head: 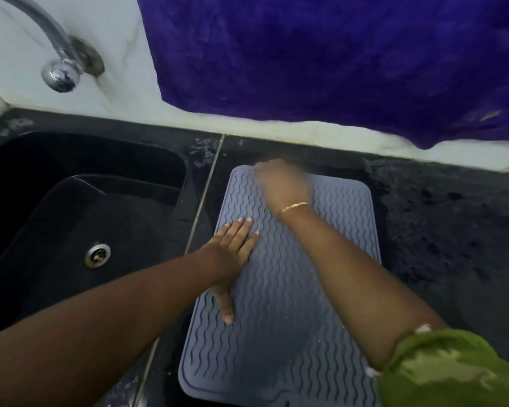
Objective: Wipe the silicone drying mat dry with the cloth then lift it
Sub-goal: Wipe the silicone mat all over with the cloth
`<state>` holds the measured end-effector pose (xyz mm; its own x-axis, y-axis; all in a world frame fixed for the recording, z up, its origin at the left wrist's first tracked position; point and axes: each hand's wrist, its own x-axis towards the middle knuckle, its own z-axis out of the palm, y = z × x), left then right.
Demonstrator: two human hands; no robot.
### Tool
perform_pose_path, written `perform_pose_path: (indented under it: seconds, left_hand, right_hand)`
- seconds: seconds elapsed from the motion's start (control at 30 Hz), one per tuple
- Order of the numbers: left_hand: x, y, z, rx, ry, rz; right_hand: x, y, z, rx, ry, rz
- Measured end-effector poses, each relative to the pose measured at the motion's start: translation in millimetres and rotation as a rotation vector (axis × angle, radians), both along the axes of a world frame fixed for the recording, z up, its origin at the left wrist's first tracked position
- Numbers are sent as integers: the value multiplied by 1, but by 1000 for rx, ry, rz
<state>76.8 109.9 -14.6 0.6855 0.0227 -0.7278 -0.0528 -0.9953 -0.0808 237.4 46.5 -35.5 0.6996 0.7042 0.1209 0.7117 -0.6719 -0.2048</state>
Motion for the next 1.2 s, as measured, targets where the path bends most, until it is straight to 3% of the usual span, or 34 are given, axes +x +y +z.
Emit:
perform_pose_path:
  seconds: [0.17, 0.27, 0.47, 0.63, 0.8, 0.97, 1.2]
  left_hand:
    - [-2, 0, 2, -30, -3, 9]
    - [-1, 0, 5, -33, 10, 16]
    - [0, -4, 9, -3, 32, 16]
    - [1, -4, 8, 17, 45, 4]
    - [1, -3, 7, 4, 39, 17]
    - [0, -3, 7, 10, 23, 4]
    - [3, -5, 6, 56, 42, 19]
  right_hand:
    - [32, -65, -3, -145, -94, -228]
    - [21, -48, 3, -125, -13, -315]
    - [-33, -37, 19, -262, 82, -28]
    - [-90, -84, 1, -145, 37, 44]
    - [-13, -68, 2, -93, -46, -164]
    - [39, -42, 12, -196, -14, -281]
    - [-64, -78, 12, -224, 17, 76]
